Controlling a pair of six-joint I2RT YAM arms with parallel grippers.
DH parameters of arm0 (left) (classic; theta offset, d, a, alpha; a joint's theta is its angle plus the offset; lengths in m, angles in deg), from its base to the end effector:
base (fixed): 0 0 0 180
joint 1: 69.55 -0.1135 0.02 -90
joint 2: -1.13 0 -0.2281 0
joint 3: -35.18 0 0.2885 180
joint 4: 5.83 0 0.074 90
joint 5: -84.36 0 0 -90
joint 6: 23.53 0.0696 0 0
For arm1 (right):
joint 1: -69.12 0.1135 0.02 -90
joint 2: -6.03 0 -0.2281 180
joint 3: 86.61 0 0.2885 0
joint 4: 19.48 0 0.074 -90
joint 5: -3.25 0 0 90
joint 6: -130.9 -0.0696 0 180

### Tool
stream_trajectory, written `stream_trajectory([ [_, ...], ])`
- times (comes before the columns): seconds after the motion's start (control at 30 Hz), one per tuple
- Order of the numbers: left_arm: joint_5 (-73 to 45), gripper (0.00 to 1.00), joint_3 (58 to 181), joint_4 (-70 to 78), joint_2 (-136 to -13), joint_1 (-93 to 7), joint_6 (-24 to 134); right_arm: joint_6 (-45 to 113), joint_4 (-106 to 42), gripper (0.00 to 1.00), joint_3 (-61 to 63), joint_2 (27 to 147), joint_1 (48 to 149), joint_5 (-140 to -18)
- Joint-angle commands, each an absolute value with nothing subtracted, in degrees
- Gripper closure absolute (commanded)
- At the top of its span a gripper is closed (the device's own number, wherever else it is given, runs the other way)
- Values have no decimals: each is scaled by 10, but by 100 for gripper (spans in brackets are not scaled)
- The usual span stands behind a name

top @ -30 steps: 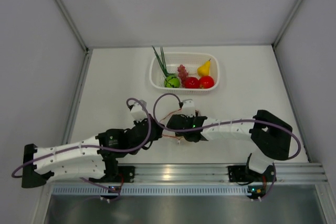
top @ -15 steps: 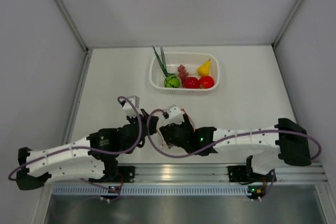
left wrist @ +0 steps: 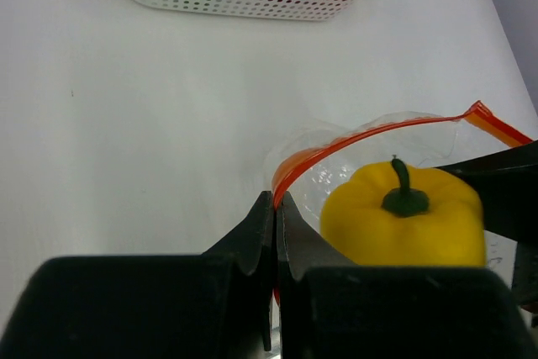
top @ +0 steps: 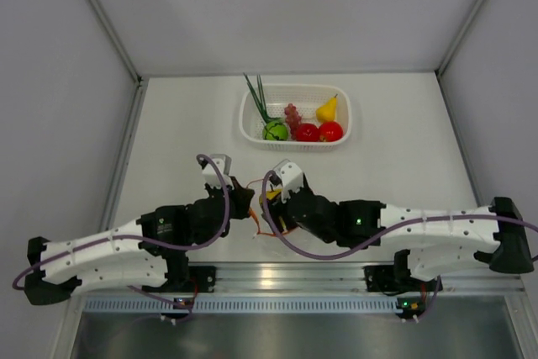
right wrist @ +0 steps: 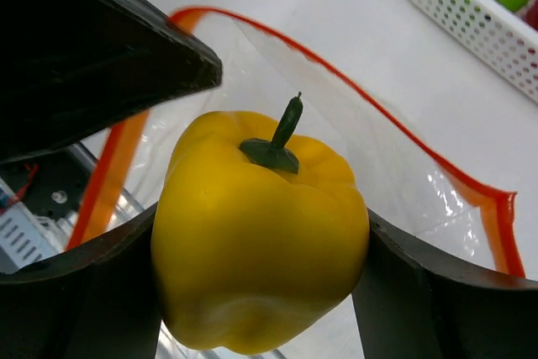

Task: Open the zip-top bag and remove the fake food

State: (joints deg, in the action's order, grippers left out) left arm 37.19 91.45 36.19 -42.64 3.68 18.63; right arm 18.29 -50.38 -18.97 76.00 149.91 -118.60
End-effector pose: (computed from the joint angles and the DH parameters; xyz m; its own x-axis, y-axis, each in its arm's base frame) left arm 0.1162 -0.2217 0.2721 -0.4894 -0.2601 -0.8324 0.2514 0.8719 -0.4202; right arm 0.0909 0.3312 0.2431 -0.3762 -0.2796 -0.8834 -0.6751 0.7357 0.0546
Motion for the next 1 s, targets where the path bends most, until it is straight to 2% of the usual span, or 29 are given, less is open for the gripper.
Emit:
stream_trajectory([
  [0.0,365,100,935,350,-432,38,210,219,-419,55,-197,701,1507,-1142],
  [0.2,389,100,937,364,-437,38,192,222,-328,59,-234,633,1507,-1107],
  [0.33,394,100,932,368,-431,37,179,217,-214,61,-284,596,1506,-1113],
  [0.5,375,100,936,367,-423,37,175,248,33,62,-379,579,1506,-1150],
  [0.6,376,100,941,373,-422,37,171,278,95,63,-390,593,1506,-1187],
  [0.67,403,100,952,396,-419,37,143,298,80,63,-365,596,1505,-1221],
  [0.8,470,100,986,500,-428,32,95,257,-79,63,-283,602,1459,-1232],
  [0.83,485,100,995,547,-433,29,83,235,-162,62,-267,604,1414,-1224],
  [0.97,534,100,1032,623,-433,9,67,149,-269,60,-224,624,1251,-1095],
])
